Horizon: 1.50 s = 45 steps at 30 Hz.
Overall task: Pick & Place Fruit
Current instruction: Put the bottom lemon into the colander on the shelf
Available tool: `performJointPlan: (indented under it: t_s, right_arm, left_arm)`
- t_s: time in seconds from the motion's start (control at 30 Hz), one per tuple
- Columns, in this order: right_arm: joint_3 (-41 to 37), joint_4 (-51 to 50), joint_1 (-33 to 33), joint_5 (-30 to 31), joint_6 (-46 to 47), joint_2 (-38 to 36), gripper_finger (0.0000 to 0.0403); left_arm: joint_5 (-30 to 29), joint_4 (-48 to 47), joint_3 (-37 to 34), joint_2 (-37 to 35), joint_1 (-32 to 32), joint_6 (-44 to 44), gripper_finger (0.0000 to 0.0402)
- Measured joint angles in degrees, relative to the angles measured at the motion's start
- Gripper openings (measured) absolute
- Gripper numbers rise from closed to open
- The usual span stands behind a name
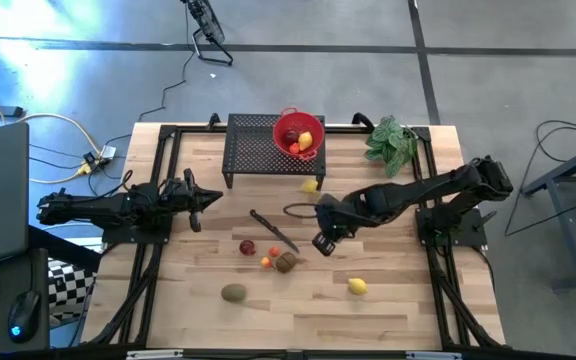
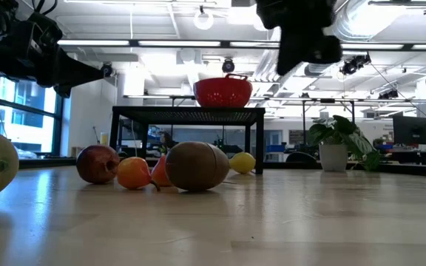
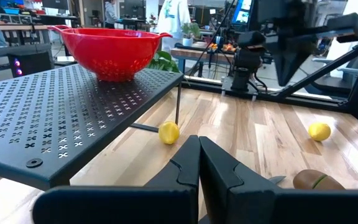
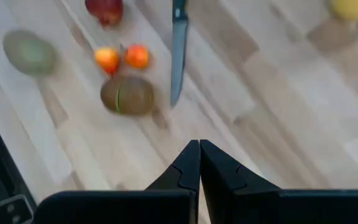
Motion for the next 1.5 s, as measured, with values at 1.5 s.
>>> performJointPlan:
  t_s: [1.5]
  right_arm:
    - [0.0, -5.7, 24.0, -2.1, 51.0, 0.0, 0.0003]
  left_arm:
    - [0.0, 0.0, 0.0, 0.0, 0.0, 2.8, 0.0000]
